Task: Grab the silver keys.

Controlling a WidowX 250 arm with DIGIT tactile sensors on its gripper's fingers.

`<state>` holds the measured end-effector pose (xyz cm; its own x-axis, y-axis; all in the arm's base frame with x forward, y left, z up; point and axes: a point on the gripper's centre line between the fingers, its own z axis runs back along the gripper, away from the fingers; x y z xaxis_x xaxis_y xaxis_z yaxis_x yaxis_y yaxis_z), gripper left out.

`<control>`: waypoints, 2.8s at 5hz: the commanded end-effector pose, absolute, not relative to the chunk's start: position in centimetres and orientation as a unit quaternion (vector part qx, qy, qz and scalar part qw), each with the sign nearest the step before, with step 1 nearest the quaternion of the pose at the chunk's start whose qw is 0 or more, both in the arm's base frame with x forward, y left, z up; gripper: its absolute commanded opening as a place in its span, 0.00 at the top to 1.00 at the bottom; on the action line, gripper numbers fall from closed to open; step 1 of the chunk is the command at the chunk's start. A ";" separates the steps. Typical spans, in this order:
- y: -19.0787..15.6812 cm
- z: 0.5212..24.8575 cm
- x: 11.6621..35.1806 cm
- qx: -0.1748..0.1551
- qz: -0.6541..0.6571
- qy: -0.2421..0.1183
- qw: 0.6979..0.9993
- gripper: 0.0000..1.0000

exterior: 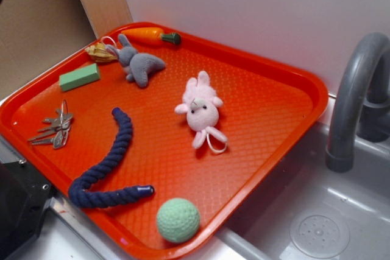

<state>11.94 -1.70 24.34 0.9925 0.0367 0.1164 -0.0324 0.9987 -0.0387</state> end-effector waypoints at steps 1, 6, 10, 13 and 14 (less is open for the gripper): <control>-1.7 24.3 11.9 -0.018 0.017 -0.059 0.998 0.00; 3.7 14.4 18.5 0.017 0.271 -0.063 0.960 0.00; 7.2 11.5 14.6 0.011 0.269 -0.024 0.963 0.00; 5.9 9.7 12.6 -0.038 0.400 -0.025 0.915 0.00; 5.1 9.2 12.8 -0.042 0.386 -0.051 0.920 0.00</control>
<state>12.43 4.88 8.86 0.6971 0.7148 0.0551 -0.7067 0.6981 -0.1152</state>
